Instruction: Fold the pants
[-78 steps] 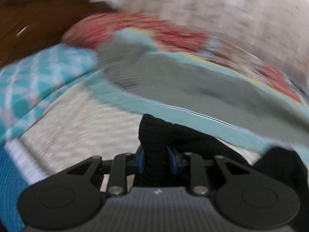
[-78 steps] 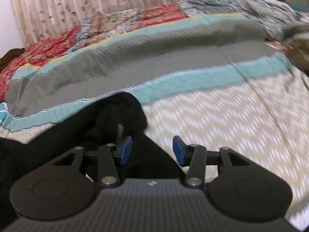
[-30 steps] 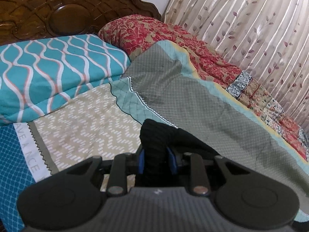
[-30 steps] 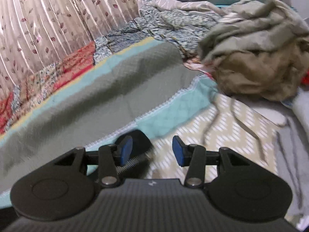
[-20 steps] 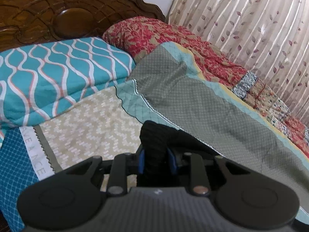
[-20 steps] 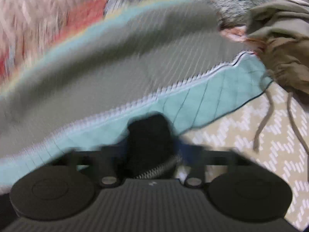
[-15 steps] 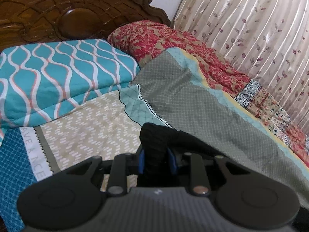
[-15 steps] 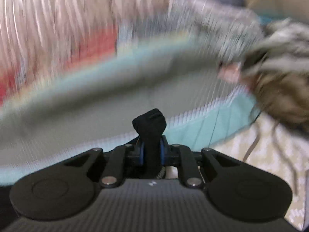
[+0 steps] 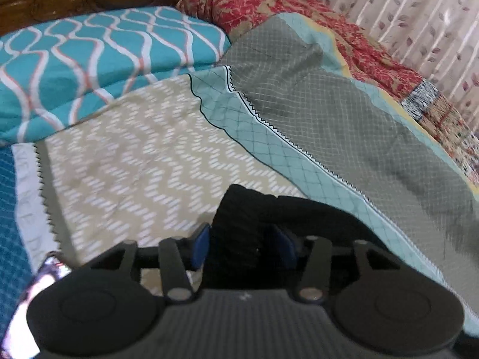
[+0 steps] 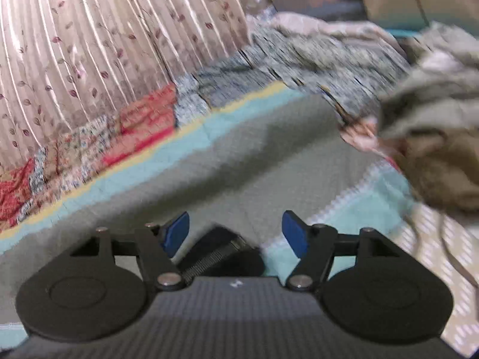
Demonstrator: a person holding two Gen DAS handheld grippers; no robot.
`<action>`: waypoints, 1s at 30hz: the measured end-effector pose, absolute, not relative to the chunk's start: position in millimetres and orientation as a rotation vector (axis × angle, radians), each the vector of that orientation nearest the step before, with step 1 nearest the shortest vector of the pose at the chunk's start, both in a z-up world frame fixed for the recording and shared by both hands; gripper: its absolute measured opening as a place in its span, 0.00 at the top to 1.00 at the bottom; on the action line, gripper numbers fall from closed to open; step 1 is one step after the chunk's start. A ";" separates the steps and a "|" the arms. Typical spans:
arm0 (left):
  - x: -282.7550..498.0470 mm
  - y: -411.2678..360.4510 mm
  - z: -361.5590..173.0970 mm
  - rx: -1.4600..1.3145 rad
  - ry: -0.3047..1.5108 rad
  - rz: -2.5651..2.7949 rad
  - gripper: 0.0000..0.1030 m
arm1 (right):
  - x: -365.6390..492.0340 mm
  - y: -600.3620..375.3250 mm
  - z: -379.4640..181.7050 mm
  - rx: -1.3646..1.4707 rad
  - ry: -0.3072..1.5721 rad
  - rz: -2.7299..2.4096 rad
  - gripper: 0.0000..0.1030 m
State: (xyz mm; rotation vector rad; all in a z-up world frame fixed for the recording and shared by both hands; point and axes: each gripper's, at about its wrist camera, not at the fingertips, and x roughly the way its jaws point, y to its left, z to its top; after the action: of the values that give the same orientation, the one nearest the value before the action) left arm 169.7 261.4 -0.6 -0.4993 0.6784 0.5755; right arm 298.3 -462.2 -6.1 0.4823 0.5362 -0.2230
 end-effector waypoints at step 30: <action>92.7 194.0 7.0 -0.287 0.861 0.297 0.41 | 200.9 -371.4 -29.1 0.611 0.852 0.211 0.67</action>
State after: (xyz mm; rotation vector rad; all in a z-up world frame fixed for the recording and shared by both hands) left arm 92.7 194.0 7.0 -0.2872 0.8607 0.2969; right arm 200.9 -371.4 -29.1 0.6111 0.8516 0.2110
